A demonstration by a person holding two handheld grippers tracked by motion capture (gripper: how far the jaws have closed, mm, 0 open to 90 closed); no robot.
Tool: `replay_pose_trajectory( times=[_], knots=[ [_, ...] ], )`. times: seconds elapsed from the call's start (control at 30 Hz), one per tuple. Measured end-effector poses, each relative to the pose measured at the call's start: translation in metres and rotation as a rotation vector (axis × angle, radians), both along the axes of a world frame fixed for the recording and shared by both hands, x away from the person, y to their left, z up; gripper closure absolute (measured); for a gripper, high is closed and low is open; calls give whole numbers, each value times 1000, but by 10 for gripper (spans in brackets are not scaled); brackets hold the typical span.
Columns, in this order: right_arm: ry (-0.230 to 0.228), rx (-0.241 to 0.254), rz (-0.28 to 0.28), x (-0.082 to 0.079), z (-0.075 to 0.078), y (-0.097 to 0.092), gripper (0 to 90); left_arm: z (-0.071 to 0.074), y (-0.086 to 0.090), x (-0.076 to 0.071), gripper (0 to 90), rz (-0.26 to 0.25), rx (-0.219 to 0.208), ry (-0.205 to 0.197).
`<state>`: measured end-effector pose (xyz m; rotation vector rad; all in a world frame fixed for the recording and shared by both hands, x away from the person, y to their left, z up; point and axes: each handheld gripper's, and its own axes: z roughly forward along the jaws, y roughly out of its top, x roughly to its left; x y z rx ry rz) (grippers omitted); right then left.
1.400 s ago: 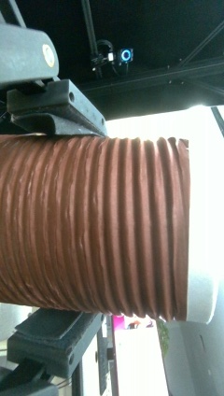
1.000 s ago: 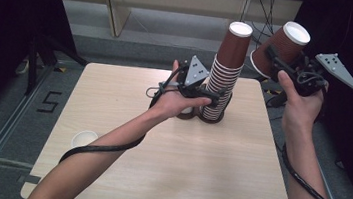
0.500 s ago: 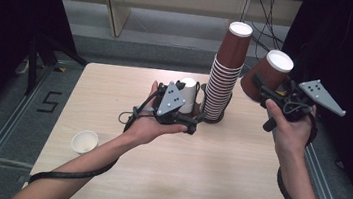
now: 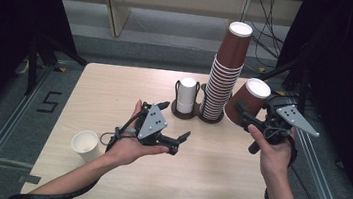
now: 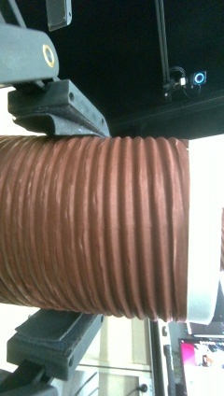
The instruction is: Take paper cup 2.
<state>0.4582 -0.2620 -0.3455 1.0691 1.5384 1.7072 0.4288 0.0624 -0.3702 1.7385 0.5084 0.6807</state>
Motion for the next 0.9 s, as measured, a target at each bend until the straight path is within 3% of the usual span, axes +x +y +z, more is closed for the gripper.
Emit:
replay_pose_trajectory(
  times=[0.5, 0.67, 0.73, 0.77, 0.83, 0.9],
  knots=[
    [80, -14, 86, -8, -43, 37, 192, -44, 22, -29, 0, 6, 19, 19],
    [107, -9, 126, -8, -55, 47, 192, -59, 26, -31, 0, -5, 25, 40],
    [135, -20, 118, -10, -59, 51, 192, -64, 26, -31, 0, -8, 23, 49],
    [117, -11, 128, -9, -62, 53, 191, -67, 25, -30, 0, -11, 17, 49],
    [131, -13, 140, -9, -65, 56, 192, -70, 25, -31, 0, -11, 20, 56],
    [139, -44, 134, -9, -69, 58, 191, -73, 25, -30, 0, -12, 19, 62]
  ],
)
